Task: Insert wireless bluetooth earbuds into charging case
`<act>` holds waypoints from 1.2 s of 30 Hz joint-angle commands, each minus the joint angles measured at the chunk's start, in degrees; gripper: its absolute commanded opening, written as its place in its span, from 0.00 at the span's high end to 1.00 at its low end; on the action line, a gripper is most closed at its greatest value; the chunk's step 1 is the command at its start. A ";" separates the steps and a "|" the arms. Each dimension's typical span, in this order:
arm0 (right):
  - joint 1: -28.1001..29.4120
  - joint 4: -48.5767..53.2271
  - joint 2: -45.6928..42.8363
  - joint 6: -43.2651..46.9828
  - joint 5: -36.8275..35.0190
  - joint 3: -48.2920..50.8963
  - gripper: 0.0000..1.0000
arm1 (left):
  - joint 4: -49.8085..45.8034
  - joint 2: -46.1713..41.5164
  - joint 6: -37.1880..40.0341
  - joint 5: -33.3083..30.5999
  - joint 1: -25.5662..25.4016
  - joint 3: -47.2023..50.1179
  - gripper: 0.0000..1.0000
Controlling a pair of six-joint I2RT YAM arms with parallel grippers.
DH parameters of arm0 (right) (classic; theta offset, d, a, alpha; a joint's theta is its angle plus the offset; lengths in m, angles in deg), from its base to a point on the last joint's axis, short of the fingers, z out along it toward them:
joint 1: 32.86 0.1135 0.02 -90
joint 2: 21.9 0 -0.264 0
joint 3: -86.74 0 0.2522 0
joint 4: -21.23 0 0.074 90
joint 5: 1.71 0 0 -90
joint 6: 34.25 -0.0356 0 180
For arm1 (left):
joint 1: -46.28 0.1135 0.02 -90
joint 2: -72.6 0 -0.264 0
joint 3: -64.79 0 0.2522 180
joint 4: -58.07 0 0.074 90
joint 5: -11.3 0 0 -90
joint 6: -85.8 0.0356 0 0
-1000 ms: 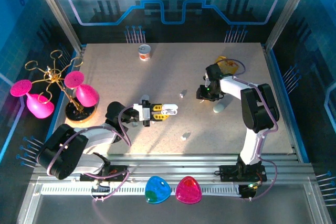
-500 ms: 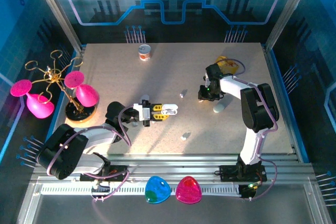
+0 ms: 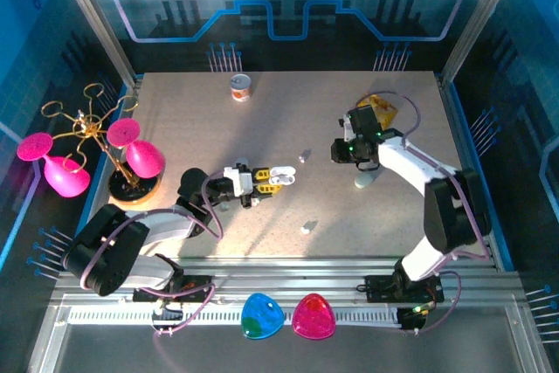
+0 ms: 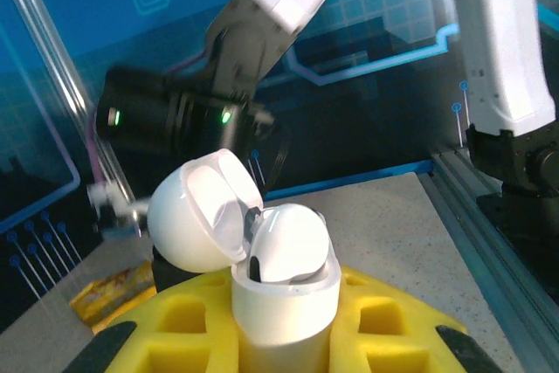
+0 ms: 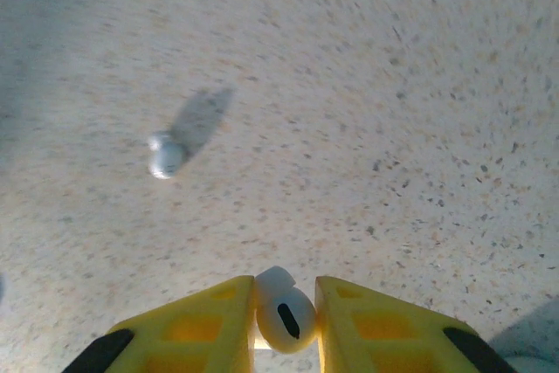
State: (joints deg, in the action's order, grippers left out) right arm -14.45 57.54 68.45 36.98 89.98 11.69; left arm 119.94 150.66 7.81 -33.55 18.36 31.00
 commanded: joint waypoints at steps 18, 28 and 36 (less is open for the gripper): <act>22.43 -11.21 -29.05 21.66 -10.22 5.14 0.81 | -16.33 1.48 -10.79 -4.53 0.42 -7.22 1.00; 27.19 -10.06 -26.64 26.35 -10.57 3.22 0.81 | -24.79 -0.95 -14.89 -4.80 0.57 -10.52 1.00; 27.60 -9.76 -25.01 27.84 -9.80 3.25 0.81 | -26.95 -1.86 -16.82 -5.32 0.52 -11.59 1.00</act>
State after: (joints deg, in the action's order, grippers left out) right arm 12.50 47.59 43.03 63.28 80.52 16.73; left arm 94.22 150.15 -7.36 -38.45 18.43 21.27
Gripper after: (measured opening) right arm 0.190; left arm 0.182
